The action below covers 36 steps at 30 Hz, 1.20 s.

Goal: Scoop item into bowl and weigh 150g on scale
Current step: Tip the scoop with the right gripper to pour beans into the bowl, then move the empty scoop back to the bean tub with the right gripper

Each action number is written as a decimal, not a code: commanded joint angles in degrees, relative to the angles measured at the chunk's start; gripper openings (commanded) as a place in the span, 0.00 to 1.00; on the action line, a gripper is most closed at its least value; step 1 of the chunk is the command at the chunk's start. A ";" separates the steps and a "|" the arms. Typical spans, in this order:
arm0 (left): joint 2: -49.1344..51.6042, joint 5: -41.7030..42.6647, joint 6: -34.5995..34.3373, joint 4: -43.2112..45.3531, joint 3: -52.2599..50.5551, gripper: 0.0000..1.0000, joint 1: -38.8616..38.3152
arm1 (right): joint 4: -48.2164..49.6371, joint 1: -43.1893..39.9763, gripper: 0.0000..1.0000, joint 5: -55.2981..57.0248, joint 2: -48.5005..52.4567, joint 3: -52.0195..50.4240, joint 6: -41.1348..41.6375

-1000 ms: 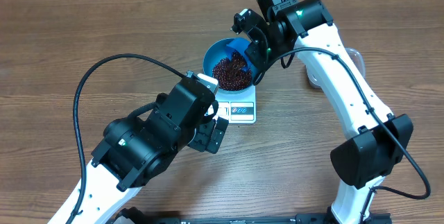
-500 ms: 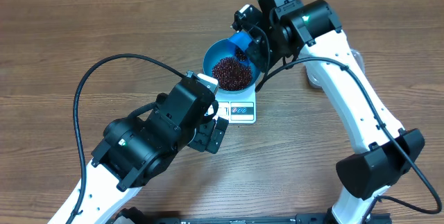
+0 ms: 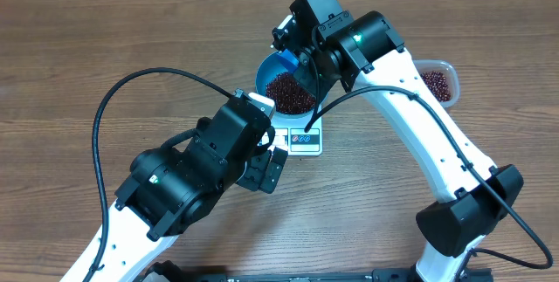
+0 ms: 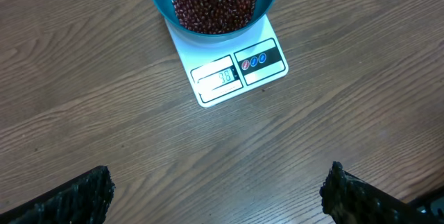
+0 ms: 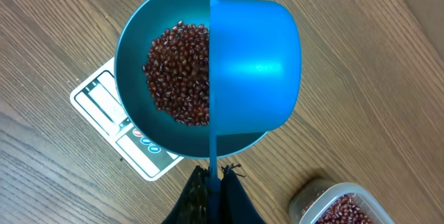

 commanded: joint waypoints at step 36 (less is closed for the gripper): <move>-0.55 -0.72 1.07 0.20 1.14 1.00 0.22 | -5.75 -33.99 0.04 -0.98 -14.97 1.07 20.04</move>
